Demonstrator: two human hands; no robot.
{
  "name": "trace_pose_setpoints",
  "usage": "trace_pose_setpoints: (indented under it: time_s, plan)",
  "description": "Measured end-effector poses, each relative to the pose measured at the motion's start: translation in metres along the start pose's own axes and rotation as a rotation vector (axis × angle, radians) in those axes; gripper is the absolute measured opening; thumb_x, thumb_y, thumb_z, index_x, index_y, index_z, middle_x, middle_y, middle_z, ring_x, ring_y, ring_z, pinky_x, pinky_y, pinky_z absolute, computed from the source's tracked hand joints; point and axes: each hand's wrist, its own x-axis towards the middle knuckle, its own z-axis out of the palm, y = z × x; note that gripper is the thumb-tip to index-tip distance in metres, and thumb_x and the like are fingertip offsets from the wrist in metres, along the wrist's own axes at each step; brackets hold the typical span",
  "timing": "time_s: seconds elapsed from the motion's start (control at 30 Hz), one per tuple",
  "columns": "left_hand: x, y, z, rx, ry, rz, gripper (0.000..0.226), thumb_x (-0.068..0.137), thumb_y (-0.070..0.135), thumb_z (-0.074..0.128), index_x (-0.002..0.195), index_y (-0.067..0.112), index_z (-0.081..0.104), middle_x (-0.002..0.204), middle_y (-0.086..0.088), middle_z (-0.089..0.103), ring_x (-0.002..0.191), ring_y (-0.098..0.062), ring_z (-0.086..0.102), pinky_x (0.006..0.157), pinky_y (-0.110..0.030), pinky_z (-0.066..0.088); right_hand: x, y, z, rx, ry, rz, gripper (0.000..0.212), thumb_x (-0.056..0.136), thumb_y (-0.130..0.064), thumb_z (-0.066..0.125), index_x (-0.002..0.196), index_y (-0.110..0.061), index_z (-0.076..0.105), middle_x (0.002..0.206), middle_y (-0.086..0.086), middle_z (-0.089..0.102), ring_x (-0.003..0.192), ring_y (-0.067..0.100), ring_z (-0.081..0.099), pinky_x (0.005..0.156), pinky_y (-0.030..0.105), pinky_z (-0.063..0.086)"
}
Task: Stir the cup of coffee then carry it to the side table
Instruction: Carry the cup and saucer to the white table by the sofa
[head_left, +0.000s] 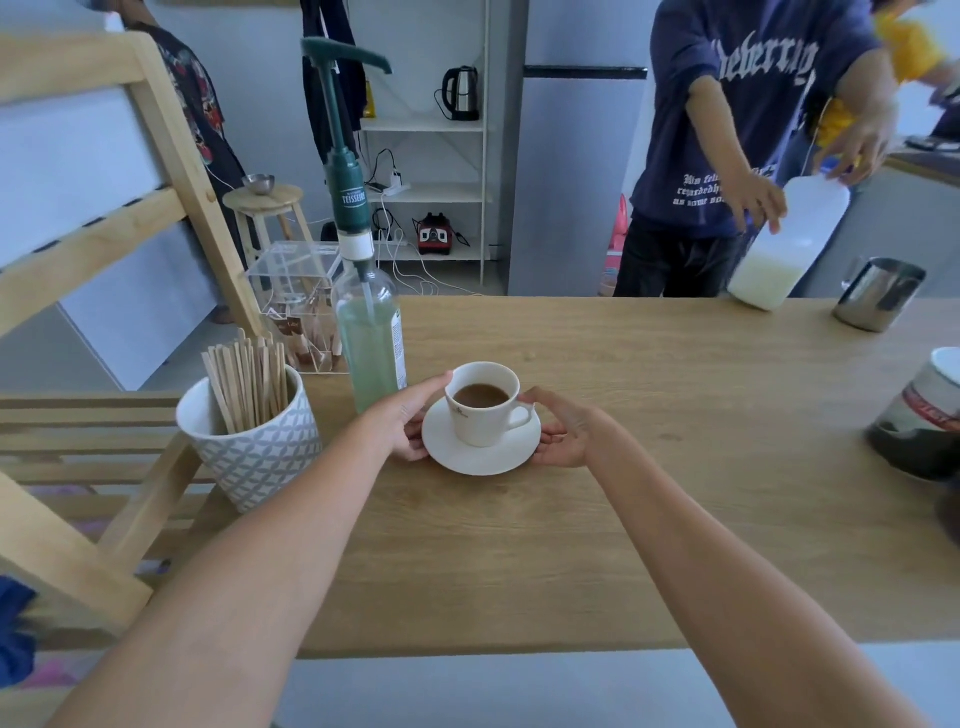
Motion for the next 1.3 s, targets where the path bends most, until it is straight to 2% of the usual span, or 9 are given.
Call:
trace_pose_setpoints:
  time_s: [0.2, 0.33, 0.4, 0.5, 0.67, 0.77, 0.87, 1.03, 1.3]
  plan:
    - [-0.004, 0.009, 0.013, 0.031, -0.122, 0.008, 0.071, 0.056, 0.049, 0.085, 0.092, 0.000, 0.049, 0.102, -0.012, 0.061, 0.092, -0.024, 0.062, 0.077, -0.038, 0.052, -0.021, -0.004, -0.015, 0.054, -0.001, -0.042, 0.036, 0.074, -0.017, 0.071, 0.100, 0.002, 0.056, 0.100, 0.014, 0.063, 0.097, 0.028, 0.062, 0.096, 0.036, 0.050]
    - [-0.010, 0.014, 0.032, 0.098, -0.207, 0.001, 0.083, 0.059, 0.062, 0.077, 0.106, 0.000, 0.051, 0.107, -0.013, 0.063, 0.096, -0.026, 0.063, 0.075, -0.039, 0.053, -0.039, -0.005, -0.031, 0.097, 0.056, -0.082, 0.045, 0.073, -0.017, 0.071, 0.110, 0.002, 0.053, 0.102, 0.014, 0.063, 0.088, 0.028, 0.064, 0.086, 0.035, 0.053]
    - [-0.013, 0.013, 0.045, 0.104, -0.242, -0.006, 0.076, 0.073, 0.065, 0.064, 0.107, -0.001, 0.052, 0.102, -0.014, 0.064, 0.090, -0.026, 0.063, 0.070, -0.038, 0.052, -0.051, -0.004, -0.043, 0.117, 0.087, -0.096, 0.046, 0.073, -0.017, 0.071, 0.110, 0.003, 0.053, 0.099, 0.014, 0.064, 0.084, 0.027, 0.065, 0.079, 0.035, 0.053]
    - [-0.017, 0.008, 0.066, 0.112, -0.294, -0.019, 0.048, 0.095, 0.045, 0.044, 0.110, 0.001, 0.050, 0.094, -0.015, 0.062, 0.081, -0.027, 0.060, 0.065, -0.038, 0.049, -0.071, 0.000, -0.065, 0.163, 0.132, -0.129, 0.046, 0.071, -0.018, 0.071, 0.108, 0.003, 0.054, 0.099, 0.014, 0.064, 0.083, 0.027, 0.065, 0.070, 0.035, 0.054]
    - [-0.036, -0.007, 0.114, 0.225, -0.413, -0.032, 0.038, 0.099, 0.035, 0.036, 0.099, 0.000, 0.052, 0.087, -0.014, 0.061, 0.076, -0.028, 0.061, 0.062, -0.039, 0.048, -0.108, 0.016, -0.112, 0.225, 0.237, -0.187, 0.051, 0.068, -0.017, 0.073, 0.110, 0.005, 0.055, 0.110, 0.015, 0.065, 0.091, 0.028, 0.066, 0.078, 0.036, 0.054]
    - [-0.049, -0.021, 0.144, 0.310, -0.469, -0.032, 0.038, 0.099, 0.033, 0.037, 0.111, -0.001, 0.050, 0.090, -0.014, 0.062, 0.077, -0.028, 0.061, 0.063, -0.039, 0.049, -0.133, 0.031, -0.139, 0.254, 0.292, -0.193, 0.054, 0.065, -0.016, 0.074, 0.111, 0.004, 0.055, 0.113, 0.015, 0.065, 0.094, 0.029, 0.067, 0.076, 0.037, 0.055]
    - [-0.065, -0.041, 0.178, 0.409, -0.555, -0.028, 0.034, 0.095, 0.024, 0.047, 0.117, -0.001, 0.052, 0.093, -0.013, 0.062, 0.080, -0.027, 0.061, 0.067, -0.038, 0.050, -0.163, 0.051, -0.169, 0.303, 0.331, -0.191, 0.057, 0.062, -0.016, 0.077, 0.110, 0.004, 0.054, 0.110, 0.017, 0.066, 0.091, 0.030, 0.068, 0.062, 0.037, 0.056]
    - [-0.106, -0.091, 0.239, 0.558, -0.670, -0.010, 0.010, 0.089, 0.009, 0.055, 0.096, 0.001, 0.058, 0.090, -0.009, 0.060, 0.077, -0.022, 0.060, 0.067, -0.033, 0.051, -0.221, 0.093, -0.231, 0.441, 0.425, -0.218, 0.065, 0.064, -0.018, 0.081, 0.118, 0.005, 0.052, 0.112, 0.018, 0.066, 0.096, 0.031, 0.066, 0.077, 0.040, 0.055]
    - [-0.194, -0.201, 0.333, 0.795, -0.784, 0.040, 0.003, 0.084, -0.001, 0.058, 0.085, 0.000, 0.056, 0.083, -0.012, 0.060, 0.071, -0.022, 0.061, 0.051, -0.029, 0.056, -0.340, 0.181, -0.315, 0.534, 0.573, -0.255, 0.057, 0.066, -0.017, 0.077, 0.112, 0.006, 0.055, 0.102, 0.017, 0.068, 0.085, 0.029, 0.067, 0.070, 0.037, 0.055]
